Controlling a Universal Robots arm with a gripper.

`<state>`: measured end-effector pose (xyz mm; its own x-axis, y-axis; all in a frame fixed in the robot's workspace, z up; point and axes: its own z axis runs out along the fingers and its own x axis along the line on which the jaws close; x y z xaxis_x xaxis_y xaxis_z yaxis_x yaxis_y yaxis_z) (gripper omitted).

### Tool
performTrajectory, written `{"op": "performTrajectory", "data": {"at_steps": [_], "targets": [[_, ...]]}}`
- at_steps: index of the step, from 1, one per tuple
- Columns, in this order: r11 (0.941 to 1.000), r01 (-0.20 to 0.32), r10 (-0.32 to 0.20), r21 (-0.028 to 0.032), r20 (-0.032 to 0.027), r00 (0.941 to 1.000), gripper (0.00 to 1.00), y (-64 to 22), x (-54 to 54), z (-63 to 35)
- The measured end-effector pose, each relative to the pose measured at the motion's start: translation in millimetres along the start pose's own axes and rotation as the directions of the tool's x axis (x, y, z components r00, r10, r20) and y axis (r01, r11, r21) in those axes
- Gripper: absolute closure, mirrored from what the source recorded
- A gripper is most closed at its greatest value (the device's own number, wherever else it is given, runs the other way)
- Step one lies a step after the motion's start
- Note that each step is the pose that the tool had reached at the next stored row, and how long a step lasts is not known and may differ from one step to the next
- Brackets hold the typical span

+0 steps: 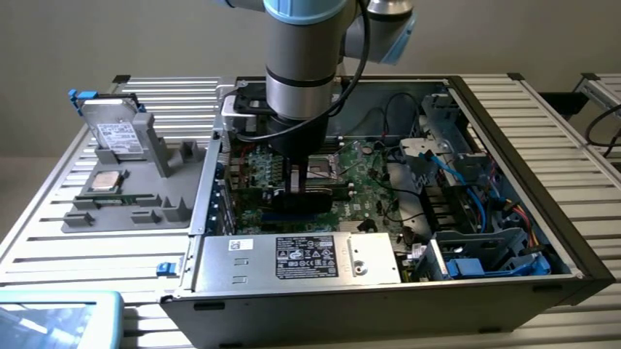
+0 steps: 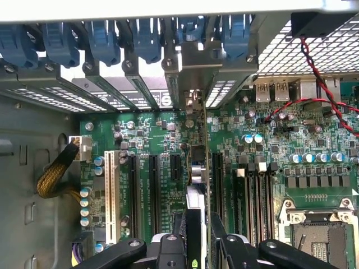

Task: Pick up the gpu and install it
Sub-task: 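Insert the gpu into the slot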

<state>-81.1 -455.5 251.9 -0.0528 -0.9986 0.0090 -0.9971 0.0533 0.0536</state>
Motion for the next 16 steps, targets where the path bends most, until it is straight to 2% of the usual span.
{"op": "performTrajectory", "data": {"at_steps": [7, 16], "targets": [[1.0, 0.0, 0.0, 0.0001, -0.0048, 1.0, 0.72, 0.0, 0.0, 0.7], [1.0, 0.0, 0.0, 0.0002, -0.005, 1.0, 0.72, 0.0, 0.0, 1.3]]}}
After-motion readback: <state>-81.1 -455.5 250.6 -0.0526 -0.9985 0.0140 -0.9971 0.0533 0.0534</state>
